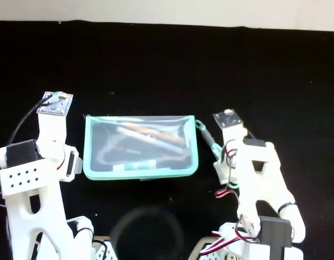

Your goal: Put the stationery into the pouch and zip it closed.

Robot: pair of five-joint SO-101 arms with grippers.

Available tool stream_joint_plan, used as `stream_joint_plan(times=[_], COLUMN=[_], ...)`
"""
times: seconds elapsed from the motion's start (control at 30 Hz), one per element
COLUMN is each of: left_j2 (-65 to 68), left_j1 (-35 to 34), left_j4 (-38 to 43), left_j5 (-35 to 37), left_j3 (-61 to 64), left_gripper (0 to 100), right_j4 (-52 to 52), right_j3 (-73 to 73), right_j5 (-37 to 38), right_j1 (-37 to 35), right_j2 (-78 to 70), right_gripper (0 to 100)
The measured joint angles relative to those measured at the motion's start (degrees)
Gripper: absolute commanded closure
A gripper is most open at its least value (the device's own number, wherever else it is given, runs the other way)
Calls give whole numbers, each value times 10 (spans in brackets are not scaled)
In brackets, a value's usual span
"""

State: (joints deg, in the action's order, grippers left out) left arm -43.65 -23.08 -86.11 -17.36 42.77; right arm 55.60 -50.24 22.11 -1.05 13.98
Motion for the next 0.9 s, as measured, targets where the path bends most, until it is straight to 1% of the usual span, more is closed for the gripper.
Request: stream_joint_plan(times=[0.23,0.47,0.6,0.67,0.9], left_j2=[0,0,0,0,0], left_j1=[0,0,0,0,0], left_j4=[0,0,10,22,55], left_j5=[0,0,0,0,1], left_j3=[0,0,0,0,0], left_gripper=[819,819,819,819,819], right_j4=[137,278,342,366,427], right_j3=[170,381,485,524,643], right_j5=[-63,-78,-105,-118,-185], right_j1=[0,0,-3,-17,-103], right_j2=[0,0,0,0,0], right_gripper=[991,991,991,991,991])
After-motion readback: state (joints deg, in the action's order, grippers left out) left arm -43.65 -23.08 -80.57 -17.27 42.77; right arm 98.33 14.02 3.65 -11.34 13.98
